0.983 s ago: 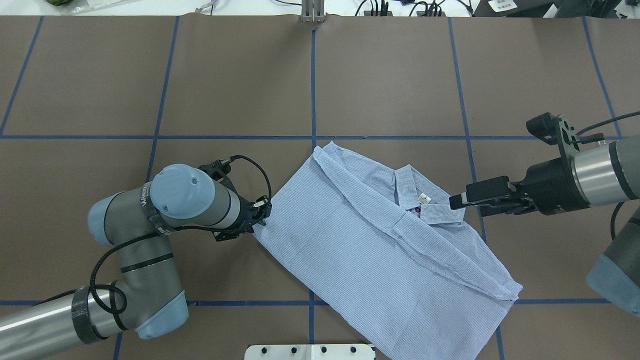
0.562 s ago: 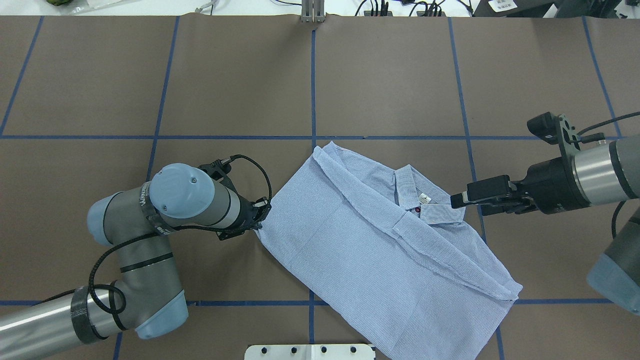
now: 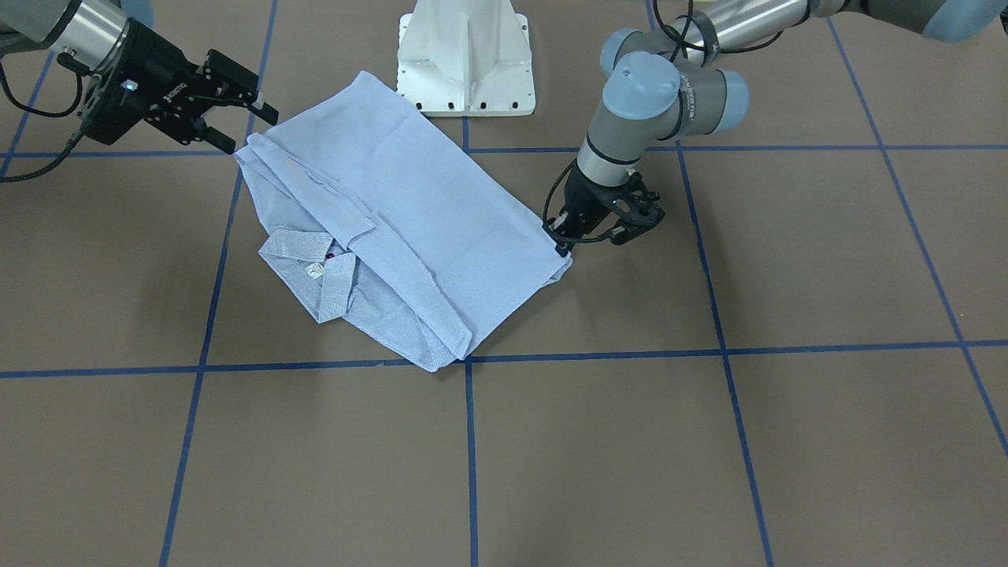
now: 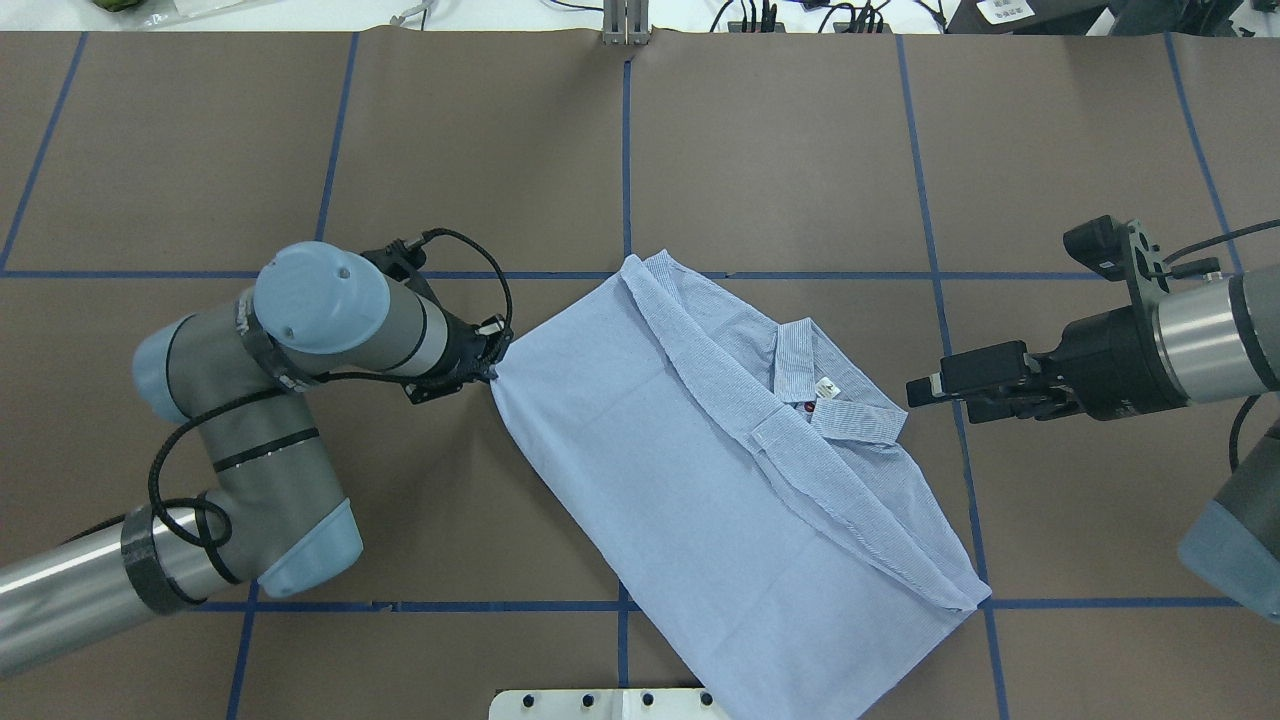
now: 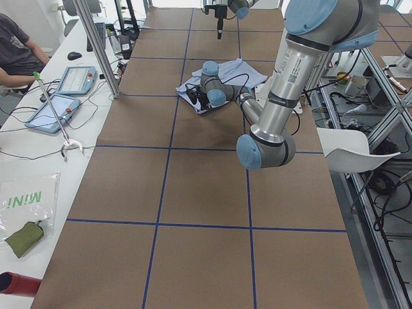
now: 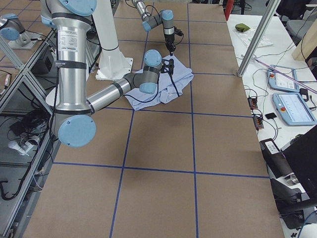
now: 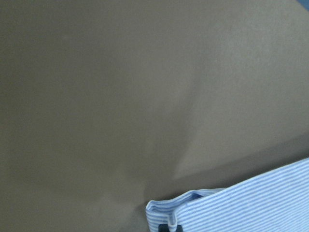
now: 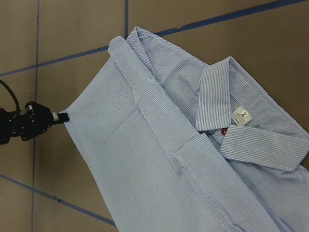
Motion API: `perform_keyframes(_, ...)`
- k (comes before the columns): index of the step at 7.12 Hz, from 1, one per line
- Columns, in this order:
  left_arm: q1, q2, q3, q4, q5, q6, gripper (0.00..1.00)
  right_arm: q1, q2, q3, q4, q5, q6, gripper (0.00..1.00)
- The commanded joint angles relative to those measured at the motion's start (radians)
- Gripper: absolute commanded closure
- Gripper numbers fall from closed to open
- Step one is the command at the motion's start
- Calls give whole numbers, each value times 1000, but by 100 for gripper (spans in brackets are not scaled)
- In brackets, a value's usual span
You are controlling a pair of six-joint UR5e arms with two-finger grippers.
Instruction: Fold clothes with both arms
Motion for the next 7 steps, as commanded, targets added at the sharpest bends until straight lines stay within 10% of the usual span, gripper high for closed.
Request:
perform_keyframes(1,-91,-141,172,-12,7,60,100,20,-2,-1,0,0,0,0)
perform_keyframes(7,-174,-374,679,-547,191,157,100,45,-8,-18,0,-1,0,0)
